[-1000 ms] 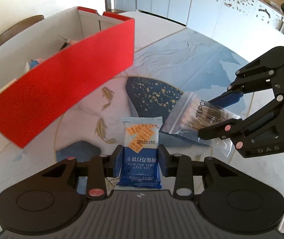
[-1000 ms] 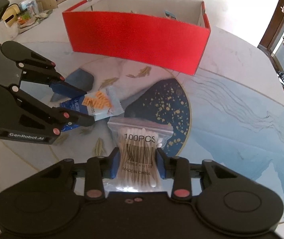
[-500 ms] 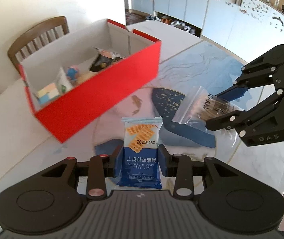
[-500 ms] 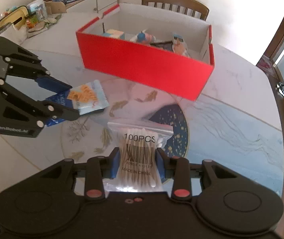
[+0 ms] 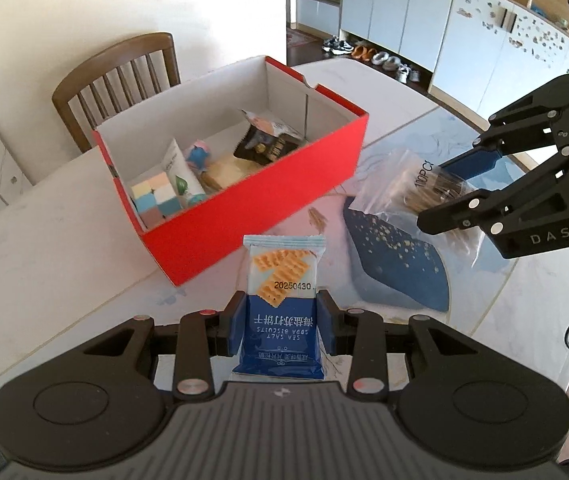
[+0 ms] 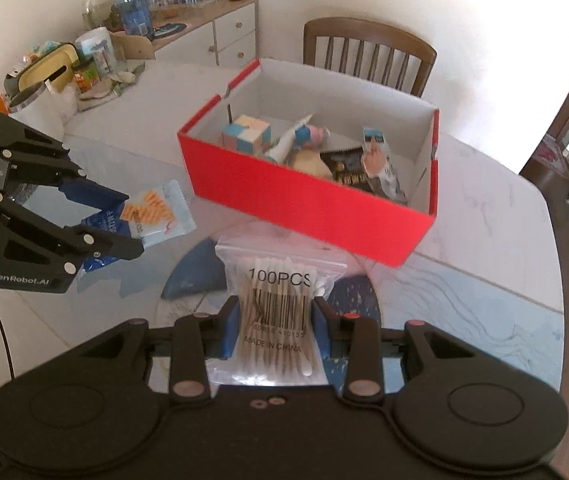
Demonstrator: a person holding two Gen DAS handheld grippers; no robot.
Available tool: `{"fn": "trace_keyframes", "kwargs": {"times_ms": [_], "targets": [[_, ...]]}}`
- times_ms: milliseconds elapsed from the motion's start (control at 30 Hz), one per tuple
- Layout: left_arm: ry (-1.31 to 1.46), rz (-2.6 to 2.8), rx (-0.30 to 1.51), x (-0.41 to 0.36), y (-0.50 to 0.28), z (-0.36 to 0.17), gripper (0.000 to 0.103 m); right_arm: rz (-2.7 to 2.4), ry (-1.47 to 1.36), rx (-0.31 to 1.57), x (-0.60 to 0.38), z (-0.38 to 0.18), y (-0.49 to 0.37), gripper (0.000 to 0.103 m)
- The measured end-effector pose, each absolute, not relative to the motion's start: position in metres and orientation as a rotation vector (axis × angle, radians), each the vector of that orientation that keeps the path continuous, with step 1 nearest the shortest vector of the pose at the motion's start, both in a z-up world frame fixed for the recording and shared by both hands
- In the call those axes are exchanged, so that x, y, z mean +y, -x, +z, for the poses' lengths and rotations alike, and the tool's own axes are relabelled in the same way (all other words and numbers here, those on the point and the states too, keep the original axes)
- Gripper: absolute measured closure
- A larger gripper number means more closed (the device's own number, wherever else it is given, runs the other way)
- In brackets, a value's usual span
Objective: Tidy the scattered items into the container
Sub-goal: 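Lift the cracker packet and swab bag and carry both over the red box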
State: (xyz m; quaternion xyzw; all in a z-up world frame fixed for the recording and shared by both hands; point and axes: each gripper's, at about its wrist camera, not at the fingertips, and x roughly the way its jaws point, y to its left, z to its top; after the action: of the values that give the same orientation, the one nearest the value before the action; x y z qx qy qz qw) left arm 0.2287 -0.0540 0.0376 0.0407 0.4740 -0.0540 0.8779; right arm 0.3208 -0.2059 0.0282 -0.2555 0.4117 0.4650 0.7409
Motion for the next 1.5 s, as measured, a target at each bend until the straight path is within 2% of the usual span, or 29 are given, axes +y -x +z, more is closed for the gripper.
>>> {"fn": "trace_keyframes", "kwargs": {"times_ms": [767,1500], "targets": [[-0.067,-0.059,0.946,-0.034,-0.306,0.070,0.068,1.078,0.577,0.814,-0.159,0.061,-0.387,0.000],[-0.036,0.024,0.946,-0.005,-0.369,0.045,0.068,1.065,0.561,0.818,-0.127,0.040,-0.444,0.000]]}}
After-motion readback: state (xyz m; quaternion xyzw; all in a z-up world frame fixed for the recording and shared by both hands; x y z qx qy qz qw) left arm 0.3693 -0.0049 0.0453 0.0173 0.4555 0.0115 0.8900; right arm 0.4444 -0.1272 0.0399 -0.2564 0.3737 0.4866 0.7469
